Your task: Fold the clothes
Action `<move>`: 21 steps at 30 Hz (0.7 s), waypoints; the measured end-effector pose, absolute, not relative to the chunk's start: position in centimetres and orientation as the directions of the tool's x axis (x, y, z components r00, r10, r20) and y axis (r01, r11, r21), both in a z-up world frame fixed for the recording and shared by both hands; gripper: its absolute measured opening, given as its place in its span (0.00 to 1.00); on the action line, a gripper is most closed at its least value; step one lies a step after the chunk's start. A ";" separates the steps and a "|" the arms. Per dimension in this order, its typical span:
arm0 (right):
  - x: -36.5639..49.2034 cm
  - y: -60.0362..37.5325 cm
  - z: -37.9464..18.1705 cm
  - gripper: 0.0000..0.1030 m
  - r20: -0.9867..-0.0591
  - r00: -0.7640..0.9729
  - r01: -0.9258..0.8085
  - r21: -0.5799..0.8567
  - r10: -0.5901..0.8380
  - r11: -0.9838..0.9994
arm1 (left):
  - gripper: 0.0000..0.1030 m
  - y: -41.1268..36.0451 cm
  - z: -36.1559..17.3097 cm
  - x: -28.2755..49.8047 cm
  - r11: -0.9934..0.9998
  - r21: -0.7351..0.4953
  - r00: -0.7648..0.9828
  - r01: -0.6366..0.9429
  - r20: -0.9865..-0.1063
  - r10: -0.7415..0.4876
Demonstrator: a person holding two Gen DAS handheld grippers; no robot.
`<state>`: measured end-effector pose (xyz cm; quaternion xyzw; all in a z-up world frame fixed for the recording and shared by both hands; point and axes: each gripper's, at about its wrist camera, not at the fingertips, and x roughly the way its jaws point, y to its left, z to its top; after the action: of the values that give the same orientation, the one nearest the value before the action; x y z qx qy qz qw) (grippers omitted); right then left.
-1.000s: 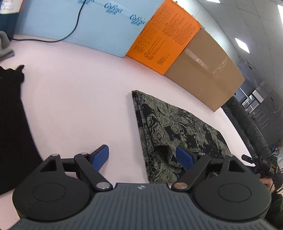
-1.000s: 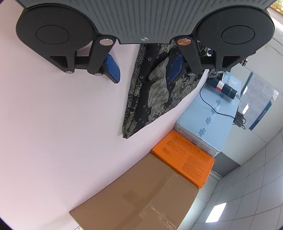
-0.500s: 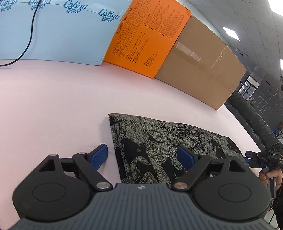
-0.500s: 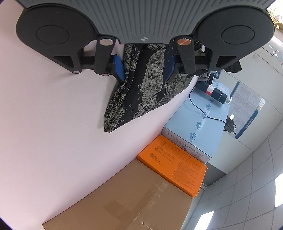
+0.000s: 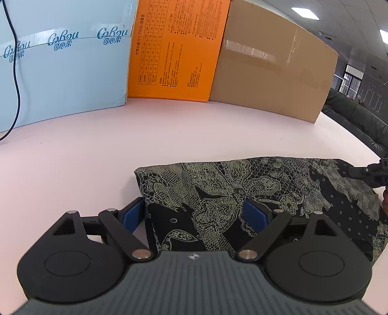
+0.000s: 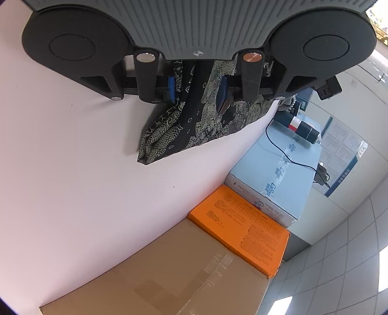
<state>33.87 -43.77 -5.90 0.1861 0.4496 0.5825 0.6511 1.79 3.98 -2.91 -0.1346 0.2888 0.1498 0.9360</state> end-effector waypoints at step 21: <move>31.2 -42.8 -4.9 0.03 -0.476 0.020 -0.740 0.584 0.879 0.332 | 0.02 2.5 -2.5 0.8 0.925 -0.110 0.806 -0.364 -0.535 0.254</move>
<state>31.17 -42.77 -4.88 0.0858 0.4047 0.5713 0.7088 0.77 2.50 -2.52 -0.1039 0.2651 0.1635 0.9446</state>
